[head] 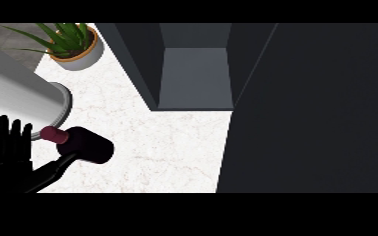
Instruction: Pick up the wine, place it into the cabinet and close the cabinet
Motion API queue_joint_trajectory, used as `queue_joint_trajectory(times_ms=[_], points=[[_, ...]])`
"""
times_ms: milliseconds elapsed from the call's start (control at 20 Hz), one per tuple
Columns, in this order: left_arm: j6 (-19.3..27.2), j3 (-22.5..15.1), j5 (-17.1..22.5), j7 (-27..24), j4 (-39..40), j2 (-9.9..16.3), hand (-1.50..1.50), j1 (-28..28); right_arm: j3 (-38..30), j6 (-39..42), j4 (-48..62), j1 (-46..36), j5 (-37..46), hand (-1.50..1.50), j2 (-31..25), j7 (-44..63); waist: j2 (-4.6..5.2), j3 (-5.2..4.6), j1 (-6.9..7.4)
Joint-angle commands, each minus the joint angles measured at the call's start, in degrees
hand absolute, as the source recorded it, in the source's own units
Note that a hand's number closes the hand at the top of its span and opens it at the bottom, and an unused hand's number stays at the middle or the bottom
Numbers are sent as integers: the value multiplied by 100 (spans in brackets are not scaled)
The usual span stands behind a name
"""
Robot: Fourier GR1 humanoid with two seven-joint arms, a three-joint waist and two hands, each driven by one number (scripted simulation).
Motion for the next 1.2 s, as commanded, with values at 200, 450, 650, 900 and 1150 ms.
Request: queue_joint_trajectory(times_ms=[200,450,650,900,1150], points=[[-139,-276,444,-1344,1127,-9,-150,366,248,-294,-790,123,-78,-150,145,631,-2,-1,-2],[-450,-69,445,-1344,1449,-9,-150,337,-84,-157,-1042,115,-447,-150,-123,827,-5,4,-19],[-440,-88,598,-1727,2168,-6,-150,14,131,-354,-621,-250,-164,-150,-24,739,0,1,-3],[-744,359,746,-2188,3124,136,-150,-434,309,-439,-853,29,-37,-150,66,760,1,0,-23],[-1416,437,1028,-3048,4113,60,-150,-332,-49,-160,-751,65,-466,-150,-140,542,6,0,-24]])
